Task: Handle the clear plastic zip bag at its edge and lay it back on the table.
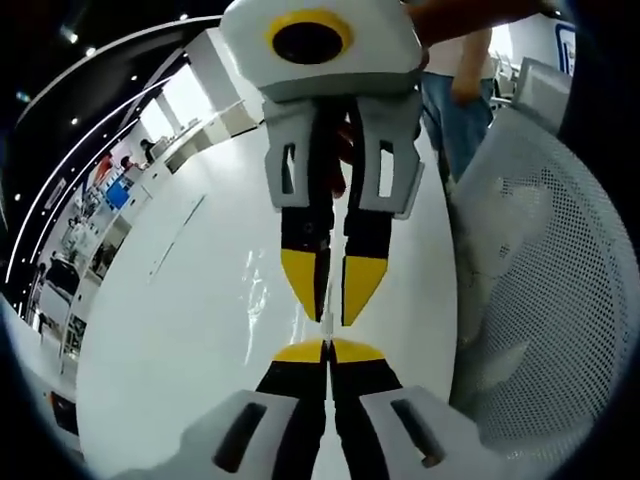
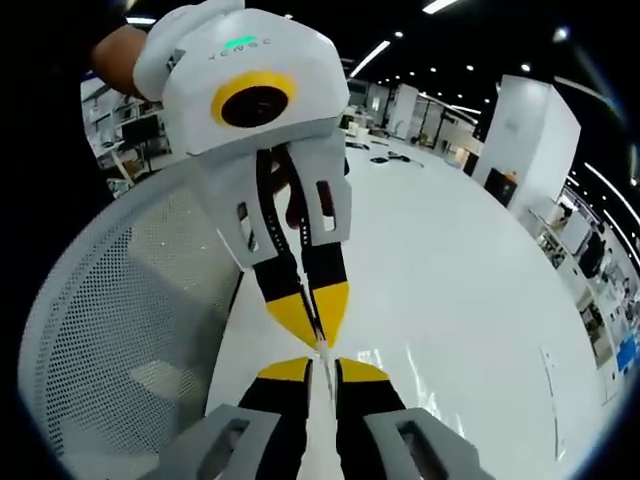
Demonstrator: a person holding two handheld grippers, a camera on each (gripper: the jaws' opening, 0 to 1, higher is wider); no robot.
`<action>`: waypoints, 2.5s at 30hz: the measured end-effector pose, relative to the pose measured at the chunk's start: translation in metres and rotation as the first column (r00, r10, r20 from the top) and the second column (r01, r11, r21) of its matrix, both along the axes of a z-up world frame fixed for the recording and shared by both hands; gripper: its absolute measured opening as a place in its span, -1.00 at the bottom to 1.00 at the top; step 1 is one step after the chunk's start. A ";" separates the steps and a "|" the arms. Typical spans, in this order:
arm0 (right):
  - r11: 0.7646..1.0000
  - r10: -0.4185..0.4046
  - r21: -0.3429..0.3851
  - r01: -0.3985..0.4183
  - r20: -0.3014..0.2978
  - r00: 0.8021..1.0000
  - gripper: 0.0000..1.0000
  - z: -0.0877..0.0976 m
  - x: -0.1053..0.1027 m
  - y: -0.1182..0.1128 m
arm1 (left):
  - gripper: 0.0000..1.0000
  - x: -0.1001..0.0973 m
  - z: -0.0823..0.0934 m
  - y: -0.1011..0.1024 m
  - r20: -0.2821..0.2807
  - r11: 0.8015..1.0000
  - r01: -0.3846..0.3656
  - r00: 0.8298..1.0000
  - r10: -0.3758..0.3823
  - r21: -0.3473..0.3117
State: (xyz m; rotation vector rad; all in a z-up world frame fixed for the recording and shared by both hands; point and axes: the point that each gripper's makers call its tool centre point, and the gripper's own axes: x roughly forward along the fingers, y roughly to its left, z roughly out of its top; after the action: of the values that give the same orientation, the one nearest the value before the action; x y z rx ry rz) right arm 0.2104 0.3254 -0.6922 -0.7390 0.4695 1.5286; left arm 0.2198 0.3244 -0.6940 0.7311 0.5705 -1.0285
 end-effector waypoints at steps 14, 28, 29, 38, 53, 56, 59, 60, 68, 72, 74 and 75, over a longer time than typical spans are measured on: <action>1.000 0.031 -0.003 -0.031 0.034 0.999 -1.00 0.000 -0.004 0.007 | -1.00 0.000 0.000 -0.001 0.003 1.000 -0.002 1.000 0.002 -0.001; 0.996 0.023 -0.083 -0.020 0.029 0.999 -1.00 -0.010 -0.004 0.007 | -1.00 -0.003 -0.005 0.000 0.005 0.996 0.042 0.999 -0.043 0.077; 0.996 0.022 -0.083 -0.019 0.028 0.999 -1.00 -0.010 -0.004 0.006 | -1.00 -0.003 -0.005 0.000 0.006 0.996 0.045 0.999 -0.046 0.077; 0.994 0.003 -0.109 -0.003 -0.003 1.000 -1.00 -0.017 -0.005 0.000 | -1.00 -0.004 -0.012 0.003 -0.031 0.997 0.022 0.999 -0.019 0.078; 0.989 0.031 -0.143 -0.028 0.015 0.999 -1.00 -0.022 -0.009 -0.005 | -1.00 -0.009 -0.021 0.006 -0.051 0.994 0.034 0.998 -0.029 0.100; 0.990 0.030 -0.138 -0.028 0.015 0.999 -1.00 -0.021 -0.009 -0.003 | -0.93 -0.008 -0.020 0.003 -0.062 0.996 0.022 0.998 -0.017 0.084; 0.991 0.031 -0.134 -0.029 0.015 0.999 -1.00 -0.020 -0.008 -0.002 | -0.95 -0.009 -0.019 -0.001 -0.060 0.996 0.031 0.998 -0.026 0.086; 0.991 0.033 -0.132 -0.030 0.018 0.999 -1.00 -0.019 -0.008 -0.002 | -0.94 -0.009 -0.019 -0.002 -0.058 0.996 0.031 0.998 -0.026 0.085; 0.993 0.037 -0.117 -0.035 0.018 0.999 -1.00 -0.015 -0.011 0.001 | -1.00 -0.008 -0.019 -0.005 -0.054 0.996 0.034 0.998 -0.030 0.086; 0.993 0.043 -0.113 -0.040 0.018 0.999 -1.00 -0.017 -0.008 -0.001 | -1.00 -0.007 -0.019 -0.005 -0.054 0.996 0.040 0.998 -0.036 0.080; 0.994 0.037 -0.108 -0.034 0.018 0.999 -1.00 -0.017 -0.005 -0.001 | -1.00 -0.005 -0.018 -0.005 -0.045 0.996 0.038 0.998 -0.035 0.079; 0.994 0.032 -0.108 -0.030 0.015 0.999 -1.00 -0.017 -0.005 -0.001 | -1.00 -0.005 -0.017 -0.005 -0.047 0.997 0.034 0.998 -0.030 0.075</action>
State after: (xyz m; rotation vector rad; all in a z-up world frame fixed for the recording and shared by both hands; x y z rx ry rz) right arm 0.2057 0.3243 -0.7090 -0.8455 0.5328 1.5343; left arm 0.2151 0.3193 -0.7112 0.7866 0.6422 -1.0603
